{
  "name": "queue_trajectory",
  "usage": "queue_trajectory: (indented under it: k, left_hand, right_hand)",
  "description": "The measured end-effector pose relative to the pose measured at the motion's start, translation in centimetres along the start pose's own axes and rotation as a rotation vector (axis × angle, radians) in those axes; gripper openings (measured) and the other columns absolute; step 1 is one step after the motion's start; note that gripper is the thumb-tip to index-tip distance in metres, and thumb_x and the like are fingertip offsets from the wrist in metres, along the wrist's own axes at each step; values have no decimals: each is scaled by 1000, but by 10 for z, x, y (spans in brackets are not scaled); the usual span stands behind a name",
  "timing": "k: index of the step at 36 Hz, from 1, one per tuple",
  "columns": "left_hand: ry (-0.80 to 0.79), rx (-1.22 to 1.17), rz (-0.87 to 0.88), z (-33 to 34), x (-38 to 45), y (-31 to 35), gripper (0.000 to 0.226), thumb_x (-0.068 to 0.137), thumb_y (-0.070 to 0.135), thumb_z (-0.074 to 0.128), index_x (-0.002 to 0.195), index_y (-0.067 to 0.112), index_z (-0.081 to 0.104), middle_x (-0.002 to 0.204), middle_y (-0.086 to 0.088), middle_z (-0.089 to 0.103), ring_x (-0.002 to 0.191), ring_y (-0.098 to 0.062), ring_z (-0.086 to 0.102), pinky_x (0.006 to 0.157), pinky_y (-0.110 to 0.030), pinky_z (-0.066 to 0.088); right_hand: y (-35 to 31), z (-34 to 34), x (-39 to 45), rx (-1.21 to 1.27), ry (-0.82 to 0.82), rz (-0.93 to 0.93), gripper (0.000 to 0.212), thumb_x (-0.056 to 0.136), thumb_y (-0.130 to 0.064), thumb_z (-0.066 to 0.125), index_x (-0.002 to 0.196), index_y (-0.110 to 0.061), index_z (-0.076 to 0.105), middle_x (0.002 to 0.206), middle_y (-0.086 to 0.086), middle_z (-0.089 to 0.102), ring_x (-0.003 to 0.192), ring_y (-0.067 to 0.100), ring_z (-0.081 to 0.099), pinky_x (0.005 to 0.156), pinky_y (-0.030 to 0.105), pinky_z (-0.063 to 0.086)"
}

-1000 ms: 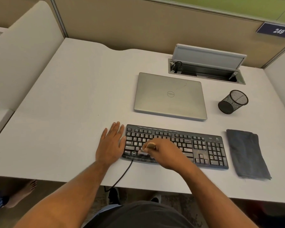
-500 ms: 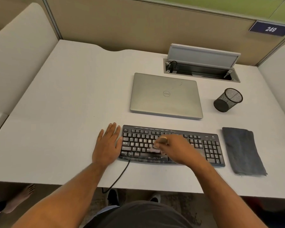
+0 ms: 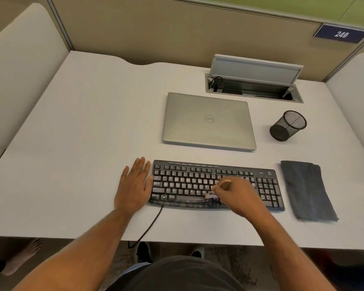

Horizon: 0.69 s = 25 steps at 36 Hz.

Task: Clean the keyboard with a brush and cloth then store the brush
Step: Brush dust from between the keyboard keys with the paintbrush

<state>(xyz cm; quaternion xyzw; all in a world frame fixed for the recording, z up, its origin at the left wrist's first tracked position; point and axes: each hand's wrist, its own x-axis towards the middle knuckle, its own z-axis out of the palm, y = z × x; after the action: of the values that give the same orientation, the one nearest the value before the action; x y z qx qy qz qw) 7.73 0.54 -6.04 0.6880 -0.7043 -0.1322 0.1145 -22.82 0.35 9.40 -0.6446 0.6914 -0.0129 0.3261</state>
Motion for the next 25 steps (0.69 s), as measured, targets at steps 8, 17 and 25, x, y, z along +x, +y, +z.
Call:
queue_trajectory:
  k: [8, 17, 25]
  left_hand:
    - [-12, -2, -7, 0, 1, 0, 69, 102, 50, 7, 162, 20, 23, 170, 4, 13, 157, -9, 4, 128, -40, 6]
    - [7, -7, 7, 0, 0, -1, 68, 103, 49, 10, 160, 17, 28, 169, 1, 19, 157, -12, 10, 128, -43, 11]
    - [8, 9, 13, 0, 0, 0, 68, 103, 47, 12, 159, 16, 32, 168, -1, 22, 157, -15, 13, 127, -45, 14]
  right_hand:
    - [-32, 46, -15, 514, 59, 63, 14, 100, -27, 65, 88, -25, 72, 79, -1, 75, 73, 11, 69, 69, 26, 58]
    - [-8, 40, -17, 385, 230, 119, 14, 98, -26, 66, 85, -26, 72, 70, -8, 70, 64, 6, 63, 61, 20, 47]
    - [-6, 46, -21, 626, 189, 139, 16, 99, -20, 68, 86, -28, 74, 77, -1, 76, 79, 22, 74, 78, 44, 64]
